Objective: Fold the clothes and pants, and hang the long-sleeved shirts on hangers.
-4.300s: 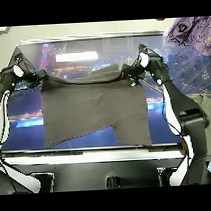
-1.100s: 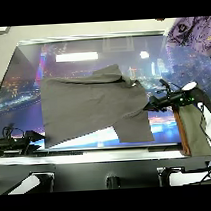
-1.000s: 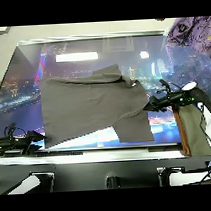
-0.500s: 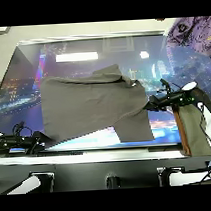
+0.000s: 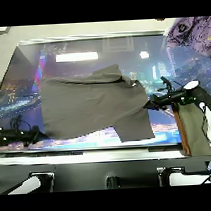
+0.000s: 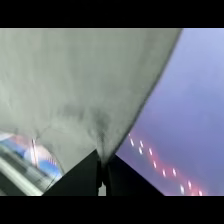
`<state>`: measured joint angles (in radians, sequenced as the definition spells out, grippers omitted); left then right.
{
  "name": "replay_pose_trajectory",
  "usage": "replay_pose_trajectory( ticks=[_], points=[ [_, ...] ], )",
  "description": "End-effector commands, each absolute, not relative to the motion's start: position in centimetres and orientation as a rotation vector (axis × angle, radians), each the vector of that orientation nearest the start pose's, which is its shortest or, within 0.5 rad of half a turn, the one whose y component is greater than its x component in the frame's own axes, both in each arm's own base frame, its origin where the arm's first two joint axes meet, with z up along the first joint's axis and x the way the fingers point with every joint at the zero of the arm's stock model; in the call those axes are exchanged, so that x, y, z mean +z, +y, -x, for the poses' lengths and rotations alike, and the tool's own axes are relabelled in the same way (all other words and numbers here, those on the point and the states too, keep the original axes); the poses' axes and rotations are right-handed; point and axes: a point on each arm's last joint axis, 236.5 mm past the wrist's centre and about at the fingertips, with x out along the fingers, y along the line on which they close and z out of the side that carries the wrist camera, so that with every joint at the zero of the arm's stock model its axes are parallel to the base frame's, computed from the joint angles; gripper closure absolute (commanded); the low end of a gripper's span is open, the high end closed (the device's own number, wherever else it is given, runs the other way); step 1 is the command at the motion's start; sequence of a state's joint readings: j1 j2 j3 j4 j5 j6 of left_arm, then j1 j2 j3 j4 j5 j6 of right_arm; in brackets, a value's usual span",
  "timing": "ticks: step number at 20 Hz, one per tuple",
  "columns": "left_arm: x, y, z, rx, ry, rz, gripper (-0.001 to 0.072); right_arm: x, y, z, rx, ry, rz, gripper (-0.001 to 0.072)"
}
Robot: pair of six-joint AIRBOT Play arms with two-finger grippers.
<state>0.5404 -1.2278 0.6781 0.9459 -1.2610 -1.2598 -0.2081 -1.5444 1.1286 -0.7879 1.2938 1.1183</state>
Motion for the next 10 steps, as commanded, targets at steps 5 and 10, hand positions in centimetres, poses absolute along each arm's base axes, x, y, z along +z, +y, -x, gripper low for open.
replay_pose_trajectory(
  ticks=[5,10],
  points=[
    [19.8,4.0,-46.5,-0.080,0.667,0.511,0.0693,15.4,12.2,-49.1,0.491,0.780,-0.193,0.0681],
    [45.7,3.5,-43.1,-0.113,0.120,0.277,0.0692,41.6,11.3,-46.3,0.368,0.235,-0.028,0.0681]
  ],
)
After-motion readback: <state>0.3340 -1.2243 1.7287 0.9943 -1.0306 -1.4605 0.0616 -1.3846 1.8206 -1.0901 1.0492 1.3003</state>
